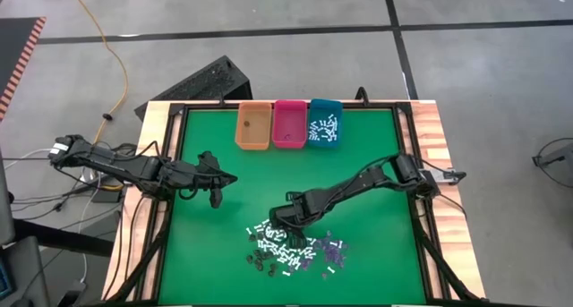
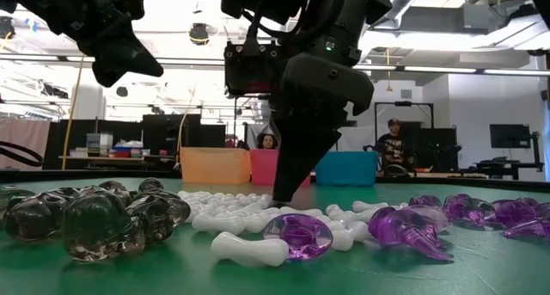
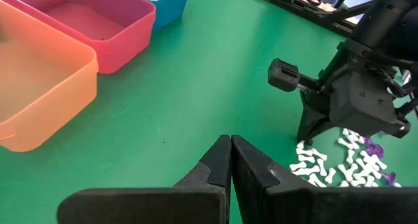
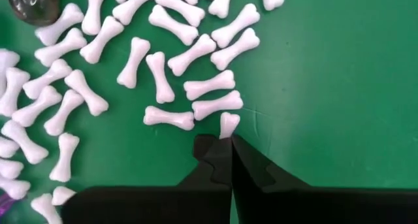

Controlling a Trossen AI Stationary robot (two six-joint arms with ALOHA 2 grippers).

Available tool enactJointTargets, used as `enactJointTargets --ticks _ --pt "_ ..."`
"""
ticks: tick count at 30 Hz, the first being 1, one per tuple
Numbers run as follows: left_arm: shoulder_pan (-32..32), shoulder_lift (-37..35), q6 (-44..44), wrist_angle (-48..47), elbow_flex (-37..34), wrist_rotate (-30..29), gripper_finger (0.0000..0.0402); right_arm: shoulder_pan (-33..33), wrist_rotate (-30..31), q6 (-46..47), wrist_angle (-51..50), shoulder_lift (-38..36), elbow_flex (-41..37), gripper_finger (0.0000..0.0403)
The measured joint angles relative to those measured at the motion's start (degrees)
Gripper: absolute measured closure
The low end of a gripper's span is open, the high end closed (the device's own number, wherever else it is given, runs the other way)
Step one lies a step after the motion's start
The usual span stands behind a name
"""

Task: Sort Halloween decoration
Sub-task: Put the white bone toy into the blue bin

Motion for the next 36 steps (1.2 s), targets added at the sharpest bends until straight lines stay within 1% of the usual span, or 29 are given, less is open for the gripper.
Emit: enactJointTargets --ticks 5,7,12,16,19,22,26,29,34,36 --pt "0.02 0.0 0.0 -0.06 0.0 0.02 0.0401 -2.99 0.11 -3.43 -3.76 -4.81 -0.29 0.0386" --pt "0.01 0.0 0.0 -0.05 0.0 0.02 0.0401 -4.8 1.37 -4.87 -5.41 -7.33 -0.02 0.0386" --pt "-0.01 0.0 0.0 -0.09 0.0 0.06 0.0401 -10.69 4.91 -9.27 -13.19 -12.93 -0.18 0.0376" --pt "0.01 0.0 0.0 -0.19 0.0 0.14 0.0401 -18.13 6.97 -12.75 -18.18 -18.21 -0.02 0.0379" --pt "0.0 0.0 0.0 -0.4 0.0 0.15 0.0401 -24.77 7.13 -14.88 -20.74 -20.47 -0.04 0.0382" --pt "0.01 0.0 -0.09 -0.53 0.0 0.17 0.0401 -32.05 7.42 -15.4 -22.58 -22.31 -0.05 0.0373" --pt "0.0 0.0 -0.2 -0.53 0.0 0.46 0.0401 -41.03 7.53 -14.14 -23.03 -22.31 0.04 0.0361" --pt "0.02 0.0 -0.3 -0.53 0.0 0.46 0.0401 -45.84 7.16 -13.6 -22.94 -21.15 0.0 0.0359" --pt "0.0 -0.02 -0.68 -0.49 0.0 0.64 0.0401 -49.74 1.13 -14.0 -20.61 -17.91 0.01 0.0354" --pt "0.0 0.0 -0.7 -0.49 0.0 0.66 0.0401 -50.31 -0.01 -14.0 -20.07 -16.9 0.0 0.0346"
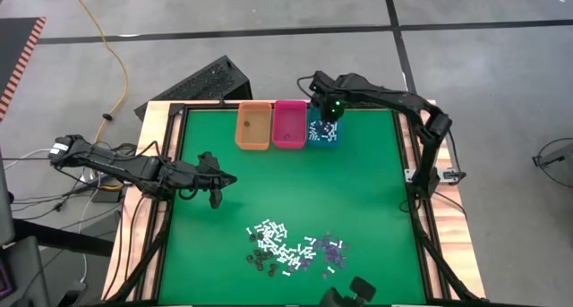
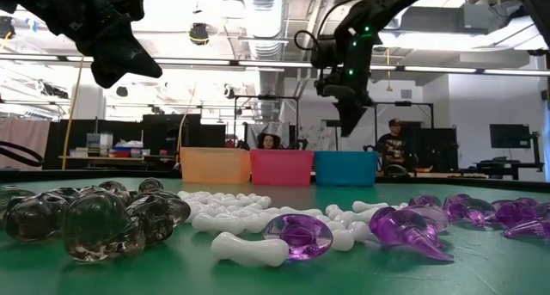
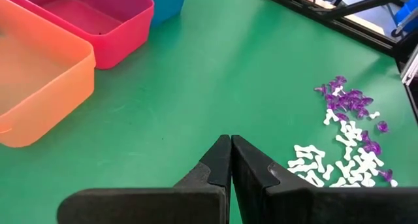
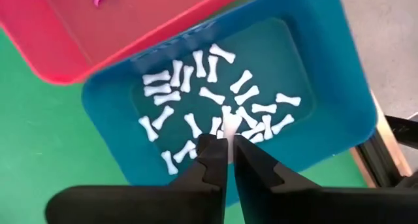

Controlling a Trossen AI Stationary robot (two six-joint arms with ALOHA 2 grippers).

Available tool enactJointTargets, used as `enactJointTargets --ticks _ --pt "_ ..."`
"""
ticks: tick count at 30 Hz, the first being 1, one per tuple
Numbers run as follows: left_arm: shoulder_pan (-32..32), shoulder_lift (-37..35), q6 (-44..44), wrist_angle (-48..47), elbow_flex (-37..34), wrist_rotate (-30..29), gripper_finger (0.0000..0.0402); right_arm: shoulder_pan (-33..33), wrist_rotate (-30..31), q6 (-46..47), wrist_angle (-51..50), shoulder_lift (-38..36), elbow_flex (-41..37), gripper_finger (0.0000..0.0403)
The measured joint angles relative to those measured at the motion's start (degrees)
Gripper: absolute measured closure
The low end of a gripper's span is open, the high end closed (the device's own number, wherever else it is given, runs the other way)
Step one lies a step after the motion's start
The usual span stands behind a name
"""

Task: Sort Halloween decoration
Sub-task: Put the white bone toy into the blue bin, then put the violet witch hat toy into the red bin

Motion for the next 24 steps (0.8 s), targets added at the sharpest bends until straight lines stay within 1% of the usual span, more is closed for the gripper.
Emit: enactJointTargets --ticks 5,11,15,19,21,24 --pt "0.0 0.0 -0.02 -0.03 -0.02 0.22 0.0401 -0.08 0.0 -0.88 -0.46 2.41 0.01 0.0312" --pt "-0.02 0.0 0.05 -0.02 -0.02 0.56 0.0401 0.53 2.16 -1.4 0.14 2.47 0.04 0.0261" --pt "-0.02 0.0 0.01 -0.23 -0.02 0.6 0.0401 2.83 -1.1 -1.15 -1.44 0.4 0.02 0.0244" --pt "-0.02 -0.01 0.0 -1.17 -0.02 0.61 0.0401 9.37 -6.21 1.69 -4.8 -2.05 0.04 0.0245" --pt "-0.02 0.0 -0.02 -1.19 -0.02 0.61 0.0401 14.54 -7.71 4.71 -7.33 -3.02 0.04 0.0249" --pt "-0.02 -0.02 -0.17 -1.18 -0.02 0.63 0.0401 23.53 -7.93 9.33 -11.09 -4.2 0.04 0.0253"
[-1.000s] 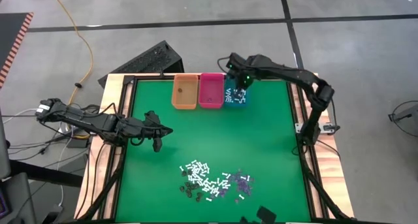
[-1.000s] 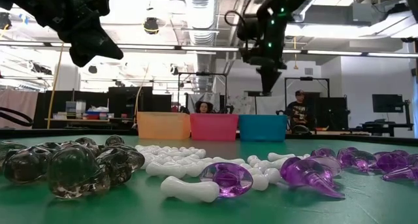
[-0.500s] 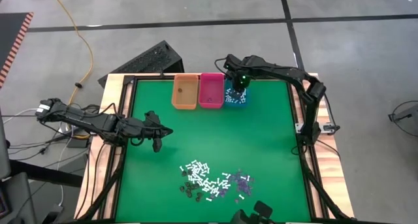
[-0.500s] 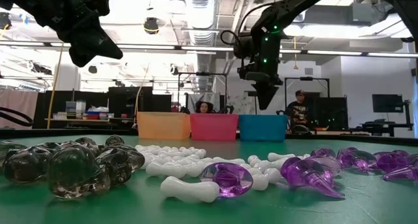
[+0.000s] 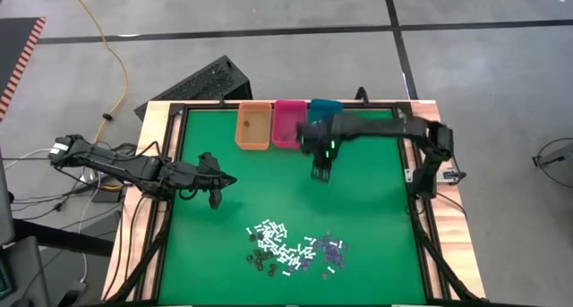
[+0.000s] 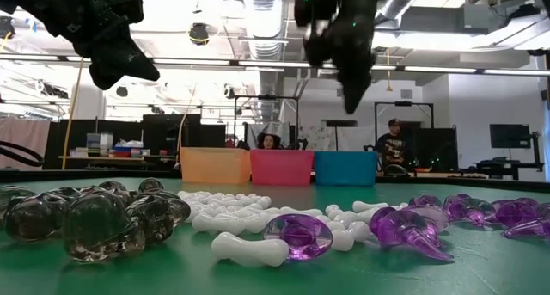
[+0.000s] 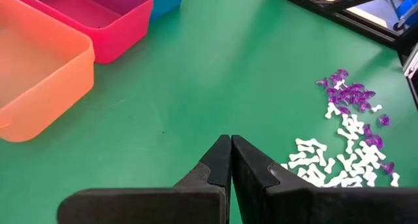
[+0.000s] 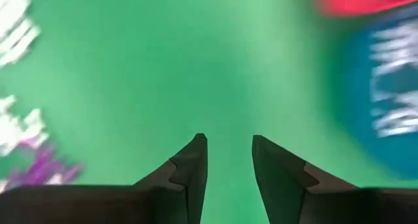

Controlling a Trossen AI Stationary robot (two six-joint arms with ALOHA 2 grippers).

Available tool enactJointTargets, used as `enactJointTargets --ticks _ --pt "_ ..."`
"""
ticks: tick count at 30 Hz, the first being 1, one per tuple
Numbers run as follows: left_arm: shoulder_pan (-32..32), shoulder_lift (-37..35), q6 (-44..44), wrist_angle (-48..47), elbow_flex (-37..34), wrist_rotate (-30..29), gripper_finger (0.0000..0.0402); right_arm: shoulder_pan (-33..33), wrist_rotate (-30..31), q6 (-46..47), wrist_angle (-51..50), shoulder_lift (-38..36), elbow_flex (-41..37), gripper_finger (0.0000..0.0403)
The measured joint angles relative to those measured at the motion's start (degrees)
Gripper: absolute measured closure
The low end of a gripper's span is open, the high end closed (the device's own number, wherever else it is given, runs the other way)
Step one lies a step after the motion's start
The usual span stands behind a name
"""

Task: Sort Halloween decoration
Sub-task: Put the violet witch hat toy into the red bin

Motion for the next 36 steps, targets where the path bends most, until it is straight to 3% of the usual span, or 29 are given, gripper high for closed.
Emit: enactJointTargets --ticks 10,19,22,28,36 --pt "0.0 0.01 -0.25 0.0 -0.02 0.37 0.0401 27.02 2.55 24.38 -3.22 -0.8 0.0 0.0254" --pt "0.0 0.0 -0.22 0.45 -0.02 0.32 0.0401 38.66 12.06 42.2 -0.22 -0.81 0.0 0.0254" --pt "0.0 0.02 -0.24 1.05 -0.02 0.31 0.0401 40.01 14.42 42.84 2.58 -0.85 -0.9 0.0252" --pt "0.0 0.02 0.03 1.77 -0.02 0.16 0.0401 40.16 12.64 41.66 6.4 -0.86 -8.79 0.0252" --pt "0.0 0.02 0.26 1.74 -0.02 -0.33 0.0401 39.46 11.17 26.77 20.59 -0.79 -17.85 0.0252"
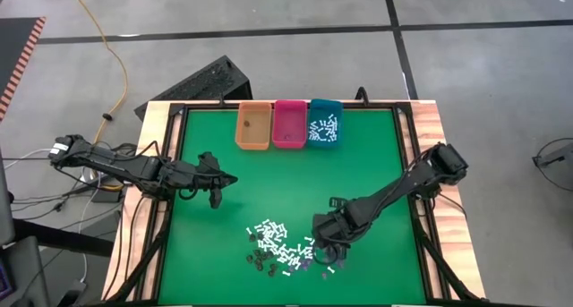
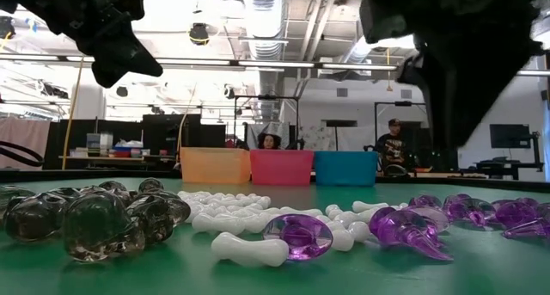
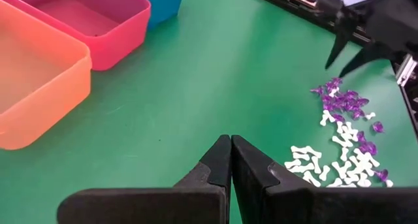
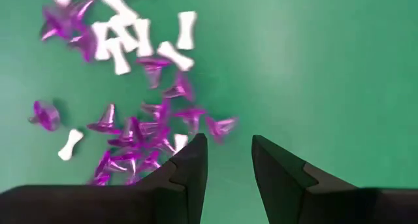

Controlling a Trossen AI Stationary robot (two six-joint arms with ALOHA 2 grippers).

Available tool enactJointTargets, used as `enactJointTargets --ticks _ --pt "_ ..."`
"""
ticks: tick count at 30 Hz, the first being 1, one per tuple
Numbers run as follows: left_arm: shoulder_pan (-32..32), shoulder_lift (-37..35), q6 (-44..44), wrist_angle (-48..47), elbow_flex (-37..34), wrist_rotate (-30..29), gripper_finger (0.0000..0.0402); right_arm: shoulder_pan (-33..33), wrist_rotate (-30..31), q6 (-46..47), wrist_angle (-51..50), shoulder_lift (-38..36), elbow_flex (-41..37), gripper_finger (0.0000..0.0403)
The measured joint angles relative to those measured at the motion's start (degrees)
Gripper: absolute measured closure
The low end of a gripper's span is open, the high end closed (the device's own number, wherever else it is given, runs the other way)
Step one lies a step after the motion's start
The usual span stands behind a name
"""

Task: Sort Halloween decoration
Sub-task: Put the violet witch hat toy into the red bin

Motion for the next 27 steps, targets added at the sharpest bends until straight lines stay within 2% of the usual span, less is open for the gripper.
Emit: enactJointTargets --ticks 8,16,27 --pt "0.0 0.0 0.02 -0.01 0.0 -1.42 0.0401 0.3 -1.96 -5.6 8.14 0.0 -6.56 0.0252" --pt "0.0 0.0 -0.04 -0.03 0.0 -1.42 0.0401 -0.23 -1.88 -6.13 15.5 0.0 -10.53 0.0252" --pt "0.0 0.0 -0.11 -0.05 0.0 -1.55 0.0401 0.06 -1.26 -6.11 18.7 -0.07 -13.82 0.027"
